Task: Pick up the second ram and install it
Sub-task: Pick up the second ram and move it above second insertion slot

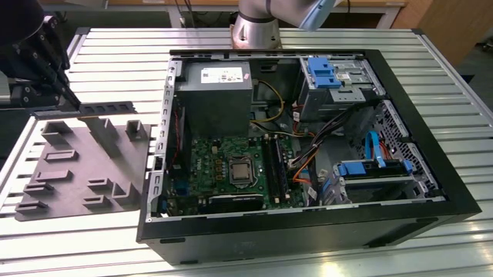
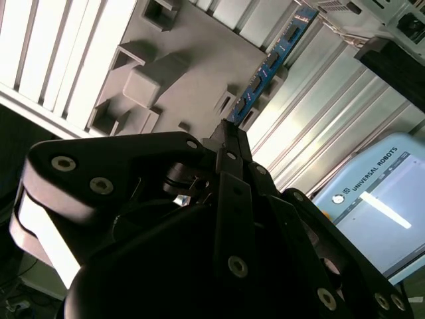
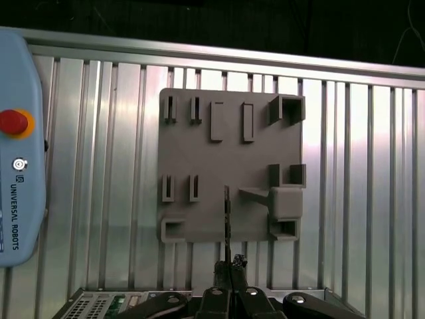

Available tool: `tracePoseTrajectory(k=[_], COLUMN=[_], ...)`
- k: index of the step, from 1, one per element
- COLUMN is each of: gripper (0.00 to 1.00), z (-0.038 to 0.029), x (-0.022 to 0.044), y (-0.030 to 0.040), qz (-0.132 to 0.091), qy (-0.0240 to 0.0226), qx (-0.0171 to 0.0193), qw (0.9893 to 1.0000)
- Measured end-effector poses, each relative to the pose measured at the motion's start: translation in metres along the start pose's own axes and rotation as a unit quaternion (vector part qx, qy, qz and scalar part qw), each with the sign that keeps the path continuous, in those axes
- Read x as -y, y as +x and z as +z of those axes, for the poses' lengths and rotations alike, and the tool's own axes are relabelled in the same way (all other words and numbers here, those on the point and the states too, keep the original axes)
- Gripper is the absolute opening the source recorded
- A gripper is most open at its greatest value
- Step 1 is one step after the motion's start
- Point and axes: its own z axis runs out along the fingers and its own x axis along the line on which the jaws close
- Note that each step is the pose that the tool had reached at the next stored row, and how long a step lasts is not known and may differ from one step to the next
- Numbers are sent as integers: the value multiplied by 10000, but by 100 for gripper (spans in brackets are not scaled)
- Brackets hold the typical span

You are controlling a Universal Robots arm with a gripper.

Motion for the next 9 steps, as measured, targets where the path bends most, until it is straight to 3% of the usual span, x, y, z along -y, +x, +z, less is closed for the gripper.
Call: tracePoseTrajectory(k=[9], gripper=[12], z=[-2], x=[51], y=[1], qz=[0], qy=[0], qx=[1], qw=[10000])
